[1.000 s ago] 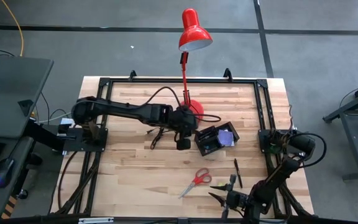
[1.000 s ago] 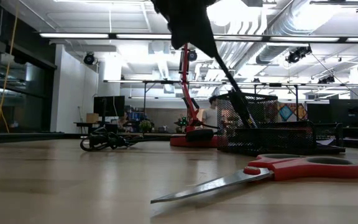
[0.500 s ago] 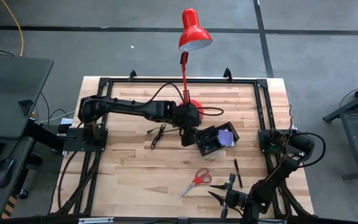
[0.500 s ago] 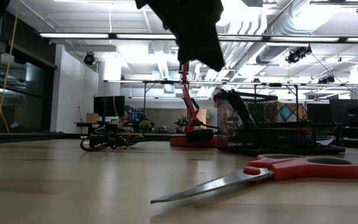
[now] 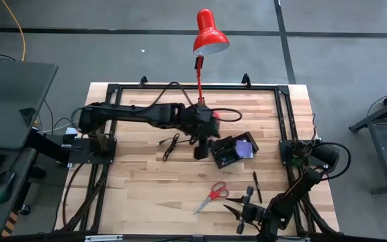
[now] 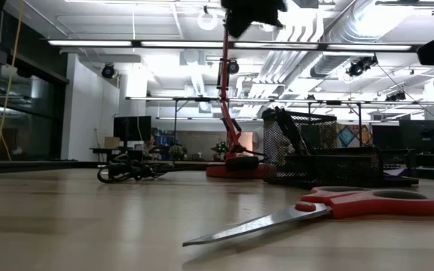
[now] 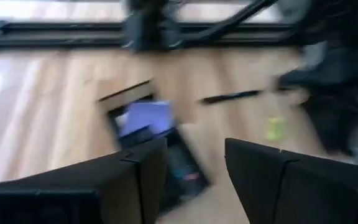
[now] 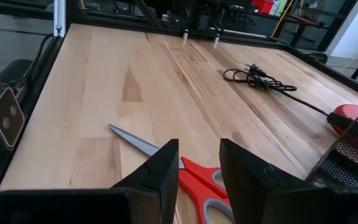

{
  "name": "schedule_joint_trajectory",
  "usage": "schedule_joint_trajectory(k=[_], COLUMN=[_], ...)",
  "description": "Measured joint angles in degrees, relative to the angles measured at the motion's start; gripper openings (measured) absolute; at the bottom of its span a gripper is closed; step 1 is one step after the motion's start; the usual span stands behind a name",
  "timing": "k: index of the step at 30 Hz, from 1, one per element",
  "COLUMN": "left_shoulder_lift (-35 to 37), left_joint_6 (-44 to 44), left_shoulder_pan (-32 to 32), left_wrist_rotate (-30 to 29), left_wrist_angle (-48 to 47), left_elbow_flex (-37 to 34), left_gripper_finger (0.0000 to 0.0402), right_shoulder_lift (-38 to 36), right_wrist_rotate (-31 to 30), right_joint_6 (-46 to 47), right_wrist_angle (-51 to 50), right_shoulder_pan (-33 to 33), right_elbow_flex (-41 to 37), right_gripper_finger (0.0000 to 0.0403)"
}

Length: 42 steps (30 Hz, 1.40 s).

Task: Pick and place office supplies into organizer
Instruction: Put the black pen into the desk organizer

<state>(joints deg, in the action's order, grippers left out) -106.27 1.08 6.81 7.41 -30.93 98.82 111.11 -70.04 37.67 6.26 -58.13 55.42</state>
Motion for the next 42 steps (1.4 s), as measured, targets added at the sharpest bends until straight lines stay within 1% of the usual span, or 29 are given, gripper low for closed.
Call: schedule_joint_trajectory(k=[2,4,5,6,9,10,11,13,15,17,20,23,25,28,32,36,39,42], left_shoulder_lift=[2.27,4.44,5.54,6.37,9.17,10.20,10.86,13.08,13.97,15.60,16.03,15.80,15.97,15.90,15.90,15.88,16.89,17.05], left_joint_6=[-0.04,-0.04,-0.04,-0.03,-0.60,-1.27,-1.79,-3.11,-4.76,-5.54,-5.83,-5.38,-5.48,-6.61,-8.42,-8.41,-7.68,-9.42], left_shoulder_pan=[-1.34,-3.84,-5.19,-6.76,-10.68,-12.08,-13.54,-16.33,-19.17,-21.64,-25.62,-28.43,-29.49,-30.39,-31.89,-32.01,-31.91,-31.95], left_wrist_rotate=[3.50,3.32,2.18,0.98,0.62,0.37,-0.16,-2.59,-6.18,-10.30,-16.20,-19.16,-20.24,-20.59,-20.33,-18.99,-18.63,-16.96], left_wrist_angle=[0.82,5.89,7.63,9.86,15.39,17.55,21.77,26.41,34.81,43.88,62.42,74.98,81.15,82.90,83.54,84.28,85.00,84.63], left_elbow_flex=[-1.11,-3.93,-6.07,-8.36,-16.21,-19.32,-22.25,-29.51,-36.42,-43.53,-53.51,-61.16,-64.75,-68.33,-70.50,-70.53,-69.91,-69.28], left_gripper_finger=[0.0138,0.0124,0.0116,0.0109,0.0088,0.0083,0.0078,0.0070,0.0062,0.0056,0.0050,0.0046,0.0046,0.0046,0.0046,0.0046,0.0046,0.0046], right_shoulder_lift=[0.05,0.45,0.93,1.50,3.43,4.01,4.52,4.87,4.87,4.87,4.81,4.79,4.61,3.52,0.89,-0.27,-1.16,-1.92], right_wrist_rotate=[0.08,0.10,0.19,0.34,0.49,0.38,0.20,-0.02,-0.68,-3.15,-7.10,-9.64,-10.04,-10.53,-10.11,-8.45,-5.63,-3.09], right_joint_6=[0.07,1.01,1.58,2.57,5.34,6.36,7.33,8.63,8.41,5.96,1.61,-2.17,-4.12,-8.71,-17.26,-29.07,-37.35,-42.95], right_wrist_angle=[0.28,0.16,0.17,0.06,0.42,0.19,0.30,0.44,0.97,2.67,5.50,8.97,10.77,14.87,20.49,29.44,36.19,39.88], right_shoulder_pan=[0.15,0.28,0.31,0.31,0.37,0.37,0.35,0.37,0.37,0.63,0.67,1.16,1.72,3.73,7.55,11.17,13.16,14.49], right_elbow_flex=[0.00,0.01,0.00,0.01,0.00,0.00,0.00,-0.02,0.00,0.01,0.07,0.07,0.09,0.09,0.09,0.09,0.09,0.11], right_gripper_finger=[0.0110,0.0110,0.0110,0.0110,0.0110,0.0110,0.0110,0.0110,0.0110,0.0110,0.0110,0.0110,0.0110,0.0110,0.0110,0.0110,0.0110,0.0110])
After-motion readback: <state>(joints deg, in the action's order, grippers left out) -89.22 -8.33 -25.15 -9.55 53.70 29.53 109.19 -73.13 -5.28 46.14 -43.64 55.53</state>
